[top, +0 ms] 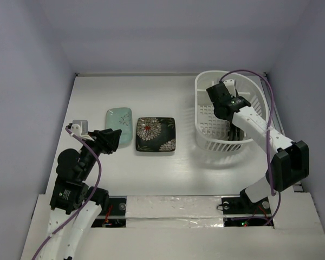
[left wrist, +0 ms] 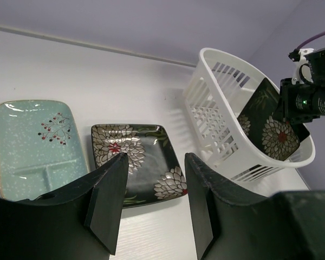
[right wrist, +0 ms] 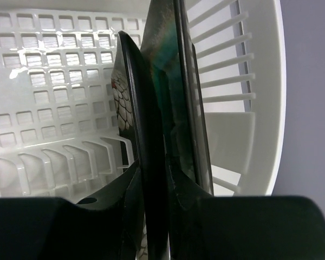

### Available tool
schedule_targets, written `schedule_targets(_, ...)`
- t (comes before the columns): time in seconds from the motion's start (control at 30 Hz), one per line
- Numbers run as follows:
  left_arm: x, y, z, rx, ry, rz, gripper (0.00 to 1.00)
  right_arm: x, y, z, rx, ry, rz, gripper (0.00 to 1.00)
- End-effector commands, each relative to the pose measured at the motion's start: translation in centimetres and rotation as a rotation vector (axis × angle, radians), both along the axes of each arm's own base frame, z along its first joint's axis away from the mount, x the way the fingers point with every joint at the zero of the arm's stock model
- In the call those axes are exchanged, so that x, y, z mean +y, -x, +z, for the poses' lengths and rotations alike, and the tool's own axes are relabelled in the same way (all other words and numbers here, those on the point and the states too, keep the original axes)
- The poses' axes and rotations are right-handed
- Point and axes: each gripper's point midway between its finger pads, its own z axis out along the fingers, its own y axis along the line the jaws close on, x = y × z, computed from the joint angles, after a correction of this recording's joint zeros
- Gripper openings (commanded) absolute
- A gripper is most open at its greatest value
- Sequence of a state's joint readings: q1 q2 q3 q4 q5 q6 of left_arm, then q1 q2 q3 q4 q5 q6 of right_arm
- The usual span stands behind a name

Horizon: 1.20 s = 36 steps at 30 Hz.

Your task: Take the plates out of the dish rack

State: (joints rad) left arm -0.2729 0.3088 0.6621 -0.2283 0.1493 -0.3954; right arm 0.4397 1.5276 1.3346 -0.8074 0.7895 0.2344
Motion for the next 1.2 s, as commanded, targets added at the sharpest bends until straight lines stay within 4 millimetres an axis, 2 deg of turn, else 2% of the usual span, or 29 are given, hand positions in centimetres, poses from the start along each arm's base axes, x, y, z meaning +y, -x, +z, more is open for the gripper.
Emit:
schedule_targets(0.0, 0.0, 0.1, 1.3, -0.06, 0.015, -0.003, 0.43, -0.2, -0.6, 2.6, -0.06, 0.0, -0.015, 0.08)
schedule_targets(0.13, 0.0, 0.1, 1.4, -0.06, 0.015, -0.003, 0.43, 0.1, -0.7, 2.7, -0.048, 0.017, 0.01, 0.0)
schedule_targets(0.3, 0.0, 0.1, 1.3, -0.059, 0.015, -0.004, 0.43, 0.6, -0.9, 3.4, -0.047, 0.041, 0.039, 0.0)
schedule_targets(0.57, 0.0, 0.0, 1.3, -0.058, 0.015, -0.001, 0.43, 1.5, -1.1, 6.1, -0.102, 0.05, 0.075, 0.0)
schedule_targets(0.73, 0.0, 0.1, 1.4, -0.06, 0.015, -0.001, 0.43, 1.8, -0.7, 8.5, -0.159, 0.04, 0.088, 0.0)
schedule_targets(1.0, 0.0, 0.0, 1.2, -0.055, 0.016, -0.003, 0.43, 2.6, -0.3, 10.5, -0.222, 0.017, 0.125, 0.0)
schedule_targets(1.17, 0.0, 0.0, 1.2, -0.054, 0.015, -0.001, 0.43, 2.3, -0.2, 11.8, -0.278, 0.004, 0.114, 0.0)
